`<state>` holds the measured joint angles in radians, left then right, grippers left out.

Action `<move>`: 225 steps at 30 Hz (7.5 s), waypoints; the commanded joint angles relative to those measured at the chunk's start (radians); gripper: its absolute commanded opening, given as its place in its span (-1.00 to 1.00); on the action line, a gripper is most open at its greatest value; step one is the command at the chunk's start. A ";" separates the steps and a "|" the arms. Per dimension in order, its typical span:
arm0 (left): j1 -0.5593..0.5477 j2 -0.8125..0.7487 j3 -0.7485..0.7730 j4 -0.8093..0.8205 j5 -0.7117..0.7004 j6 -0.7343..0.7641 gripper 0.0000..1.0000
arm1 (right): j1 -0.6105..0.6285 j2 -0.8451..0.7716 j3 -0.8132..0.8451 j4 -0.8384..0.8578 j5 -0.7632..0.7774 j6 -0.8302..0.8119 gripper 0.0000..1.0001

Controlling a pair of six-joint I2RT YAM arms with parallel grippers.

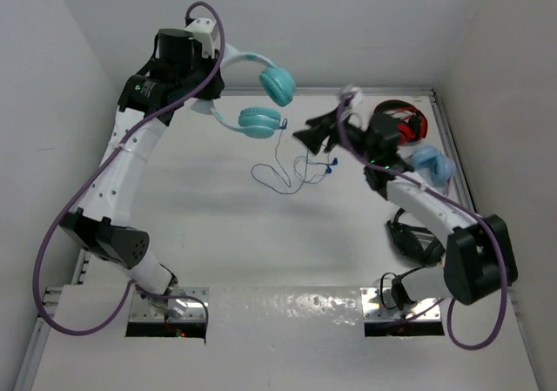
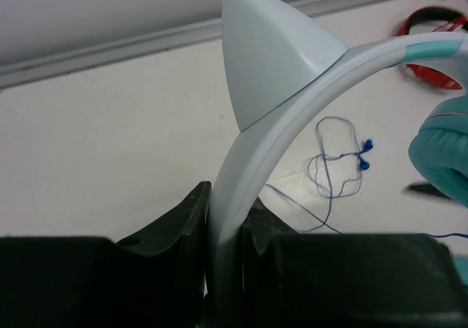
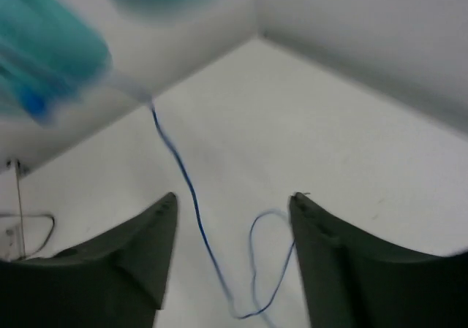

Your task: Wrap the headphones

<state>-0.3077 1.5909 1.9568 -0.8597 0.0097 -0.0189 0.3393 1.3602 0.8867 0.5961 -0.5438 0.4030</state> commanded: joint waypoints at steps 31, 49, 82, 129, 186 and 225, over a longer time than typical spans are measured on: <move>0.024 0.000 -0.032 0.073 -0.099 0.115 -1.00 | 0.067 0.088 -0.017 -0.029 0.309 -0.292 -1.00; -0.123 0.136 -0.213 0.079 -0.367 0.258 -1.00 | 0.199 0.425 1.038 -1.307 -0.022 -0.345 -1.00; 0.022 0.241 0.016 0.074 -0.172 -0.371 -1.00 | 0.455 0.610 1.068 -1.153 -0.108 -0.041 -0.62; 0.084 0.239 0.424 0.100 0.161 -0.202 -1.00 | 0.368 0.454 0.004 0.335 0.241 -0.040 0.87; -0.085 0.012 -0.203 -0.181 0.092 0.769 -1.00 | -0.207 0.525 0.604 -0.036 0.231 0.111 -1.00; -0.139 0.096 -0.348 0.097 -0.422 0.446 -1.00 | -0.194 0.303 0.693 -0.531 0.150 -0.155 -1.00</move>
<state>-0.4461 1.6424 1.5711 -0.8295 -0.2592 0.5739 0.1406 1.7103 1.4948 0.0986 -0.2844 0.2459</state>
